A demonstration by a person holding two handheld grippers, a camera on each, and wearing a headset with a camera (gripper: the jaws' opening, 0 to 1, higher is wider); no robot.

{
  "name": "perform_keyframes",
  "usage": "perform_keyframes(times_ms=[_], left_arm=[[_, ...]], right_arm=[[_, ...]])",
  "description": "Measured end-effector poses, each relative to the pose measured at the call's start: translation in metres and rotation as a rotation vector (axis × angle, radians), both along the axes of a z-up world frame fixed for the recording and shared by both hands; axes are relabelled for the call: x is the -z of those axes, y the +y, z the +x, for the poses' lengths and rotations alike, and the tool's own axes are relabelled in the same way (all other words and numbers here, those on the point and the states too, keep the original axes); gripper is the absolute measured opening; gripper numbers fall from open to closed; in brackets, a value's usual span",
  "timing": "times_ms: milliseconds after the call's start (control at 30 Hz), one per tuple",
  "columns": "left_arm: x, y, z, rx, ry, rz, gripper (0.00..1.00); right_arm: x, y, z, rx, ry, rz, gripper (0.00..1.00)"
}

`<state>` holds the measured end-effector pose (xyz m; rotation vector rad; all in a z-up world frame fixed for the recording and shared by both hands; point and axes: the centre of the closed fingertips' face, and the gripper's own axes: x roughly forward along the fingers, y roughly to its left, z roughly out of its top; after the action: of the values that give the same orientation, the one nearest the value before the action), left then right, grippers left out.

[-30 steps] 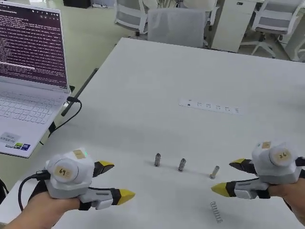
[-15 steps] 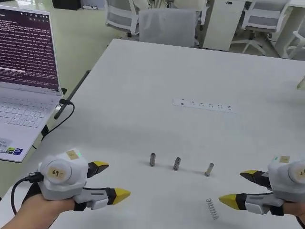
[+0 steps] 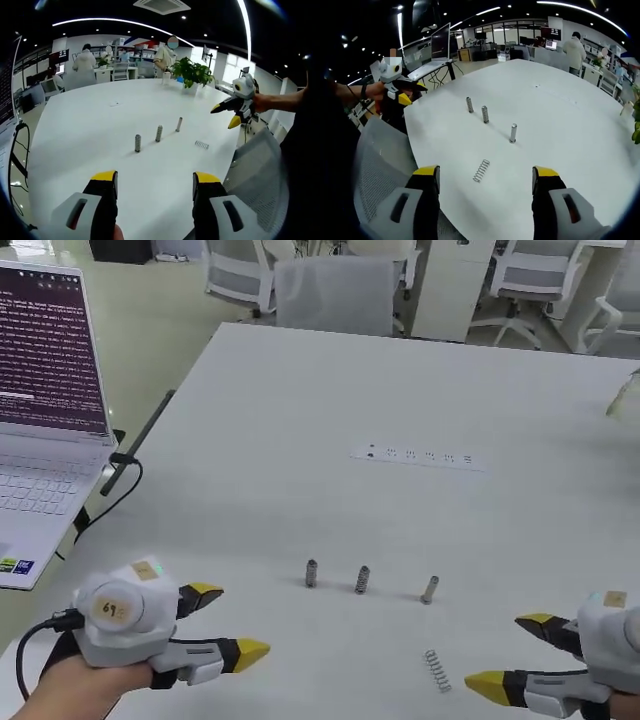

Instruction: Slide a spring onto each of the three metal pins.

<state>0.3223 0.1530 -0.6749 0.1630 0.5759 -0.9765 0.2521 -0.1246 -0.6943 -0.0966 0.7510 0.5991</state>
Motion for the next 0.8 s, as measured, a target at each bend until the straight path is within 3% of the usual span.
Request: perform_keyframes(times_ms=[433, 800], left_arm=[[-0.001, -0.008, 0.0, 0.013, 0.004, -0.002, 0.56], [0.0, -0.027, 0.0, 0.057, 0.003, 0.001, 0.56]], right_arm=[[-0.003, -0.007, -0.007, 0.069, -0.038, 0.041, 0.79], [-0.002, -0.009, -0.01, 0.079, -0.035, 0.047, 0.81]])
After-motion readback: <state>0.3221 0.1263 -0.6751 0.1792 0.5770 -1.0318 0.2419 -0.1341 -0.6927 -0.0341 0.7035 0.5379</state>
